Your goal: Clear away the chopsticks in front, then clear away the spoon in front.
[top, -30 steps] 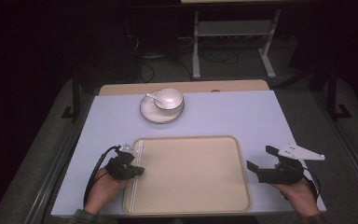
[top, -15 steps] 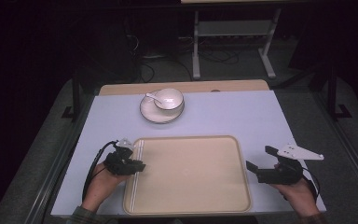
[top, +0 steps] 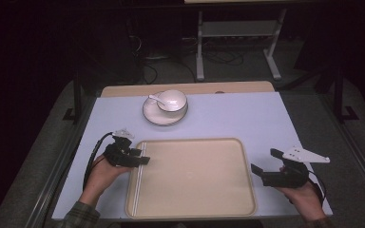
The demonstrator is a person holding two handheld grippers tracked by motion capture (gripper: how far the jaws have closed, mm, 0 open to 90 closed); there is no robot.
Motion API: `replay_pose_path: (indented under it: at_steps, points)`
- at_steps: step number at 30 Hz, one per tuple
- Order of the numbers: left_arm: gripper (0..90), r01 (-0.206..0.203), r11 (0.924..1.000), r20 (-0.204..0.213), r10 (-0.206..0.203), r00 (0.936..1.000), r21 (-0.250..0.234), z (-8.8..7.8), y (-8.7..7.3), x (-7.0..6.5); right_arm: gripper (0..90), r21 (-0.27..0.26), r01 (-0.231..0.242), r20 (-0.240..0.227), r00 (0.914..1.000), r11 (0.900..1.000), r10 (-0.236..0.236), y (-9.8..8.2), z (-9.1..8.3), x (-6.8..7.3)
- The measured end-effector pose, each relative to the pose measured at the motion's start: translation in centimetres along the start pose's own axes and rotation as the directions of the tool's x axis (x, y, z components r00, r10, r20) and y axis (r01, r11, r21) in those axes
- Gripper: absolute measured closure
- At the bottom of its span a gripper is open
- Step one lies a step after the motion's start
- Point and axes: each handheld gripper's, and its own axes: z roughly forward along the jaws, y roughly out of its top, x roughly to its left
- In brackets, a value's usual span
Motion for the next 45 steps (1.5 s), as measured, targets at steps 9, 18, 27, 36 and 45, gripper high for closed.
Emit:
replay_pose_path:
  at_steps: [9,18,27,36,45]
  points:
    - [37.5,0.008,0.9989,-0.019,-0.009,0.9998,-0.047,-0.4,1.5,1.5,4.4,0.003,-0.002,-0.001,1.0000,1.000,0.002,0.0,0.1,0.0]
    - [35.2,-0.010,0.9977,-0.041,0.007,0.9991,-0.067,-0.4,3.5,2.4,4.4,0.000,-0.004,0.003,1.0000,1.000,0.004,0.0,-0.1,-0.1]
    - [32.0,-0.019,0.9958,-0.053,0.014,0.9985,-0.090,-0.1,5.9,3.3,4.4,0.000,-0.003,0.005,1.0000,1.000,0.003,0.0,0.0,-0.1]
    - [29.6,-0.009,0.9927,-0.069,0.001,0.9976,-0.121,0.2,7.9,4.6,4.3,0.003,-0.003,0.004,1.0000,1.000,0.003,0.0,0.0,-0.1]
    - [29.7,0.010,0.9905,-0.107,-0.024,0.9940,-0.137,0.7,10.1,6.3,4.4,0.003,-0.003,0.004,1.0000,1.000,0.003,0.0,0.0,-0.1]
